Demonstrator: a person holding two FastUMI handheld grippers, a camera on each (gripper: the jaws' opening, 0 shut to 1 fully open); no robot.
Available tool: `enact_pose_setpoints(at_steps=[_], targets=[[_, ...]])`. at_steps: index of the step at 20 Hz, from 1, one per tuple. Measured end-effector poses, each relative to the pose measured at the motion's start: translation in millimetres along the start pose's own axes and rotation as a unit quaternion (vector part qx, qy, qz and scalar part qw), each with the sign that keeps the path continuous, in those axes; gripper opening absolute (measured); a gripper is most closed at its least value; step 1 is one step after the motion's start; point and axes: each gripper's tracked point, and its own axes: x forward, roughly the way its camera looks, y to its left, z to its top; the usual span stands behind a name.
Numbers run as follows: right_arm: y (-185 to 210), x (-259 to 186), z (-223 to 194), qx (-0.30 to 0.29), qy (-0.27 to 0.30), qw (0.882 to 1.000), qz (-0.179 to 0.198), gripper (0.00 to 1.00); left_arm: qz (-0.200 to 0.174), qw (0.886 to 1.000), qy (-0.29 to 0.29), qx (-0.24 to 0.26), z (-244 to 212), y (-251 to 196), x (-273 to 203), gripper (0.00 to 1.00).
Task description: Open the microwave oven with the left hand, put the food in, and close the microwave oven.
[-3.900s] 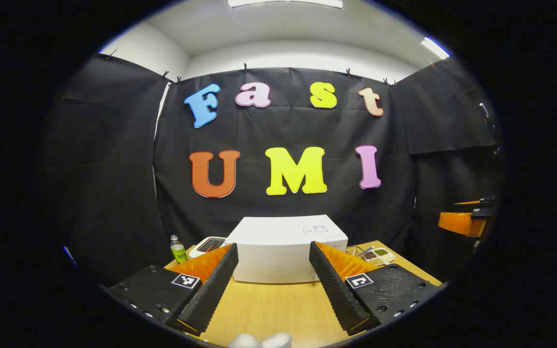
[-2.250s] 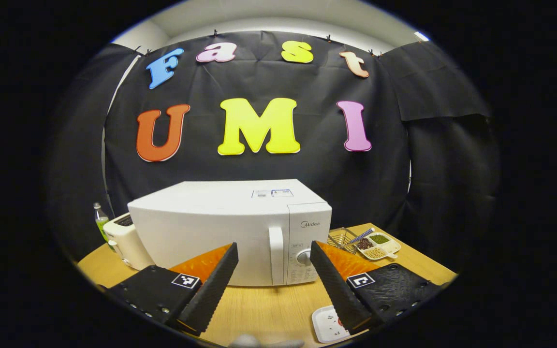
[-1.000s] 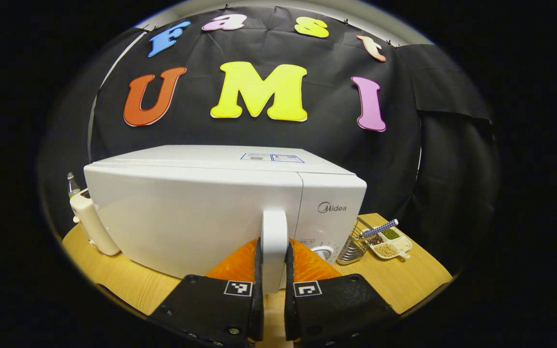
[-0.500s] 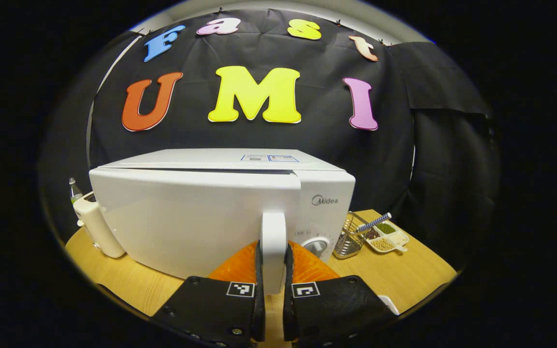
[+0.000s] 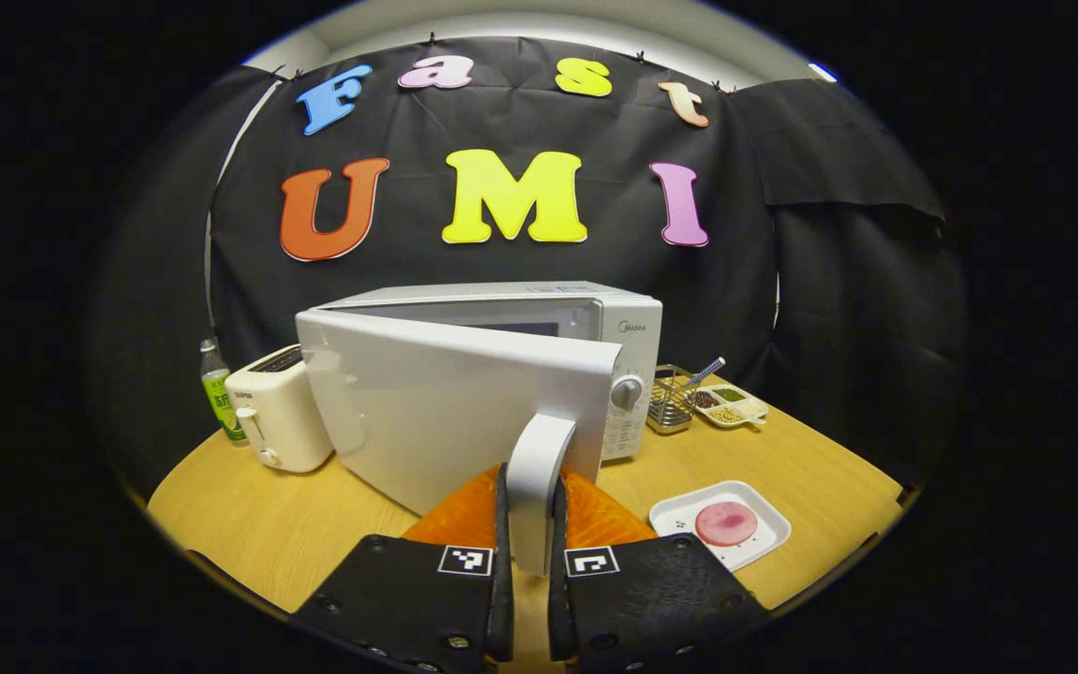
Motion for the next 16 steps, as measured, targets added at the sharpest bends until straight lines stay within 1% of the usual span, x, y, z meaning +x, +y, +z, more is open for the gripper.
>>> enact_pose_setpoints(at_steps=[2,4,7,10,11,13,14,15,16], targets=[[22,3,-2,-0.007,0.000,1.000,0.023,1.00,0.020,1.000,0.006,0.007,-7,23,-21,0.14],[40,5,-6,-0.010,0.001,0.999,0.043,1.00,0.038,0.999,0.015,0.001,-15,44,-38,0.15],[63,8,-12,-0.002,0.004,0.998,0.067,1.00,0.072,0.997,0.019,0.008,-20,77,-61,0.15],[77,8,-13,-0.011,0.001,0.997,0.073,1.00,0.109,0.994,0.027,0.020,-25,110,-80,0.16],[80,7,-13,-0.016,-0.001,0.997,0.074,1.00,0.114,0.993,0.028,0.016,-28,119,-84,0.16],[86,5,-14,-0.017,-0.005,0.997,0.076,1.00,0.123,0.992,0.030,0.003,-30,137,-89,0.19],[87,6,-16,-0.015,-0.004,0.997,0.076,1.00,0.123,0.992,0.032,-0.004,-31,143,-94,0.37],[86,7,-20,-0.014,-0.001,0.997,0.075,1.00,0.126,0.991,0.034,-0.010,-32,150,-95,0.51],[85,9,-24,-0.013,0.004,0.997,0.075,1.00,0.122,0.992,0.035,-0.014,-32,154,-95,0.80]])
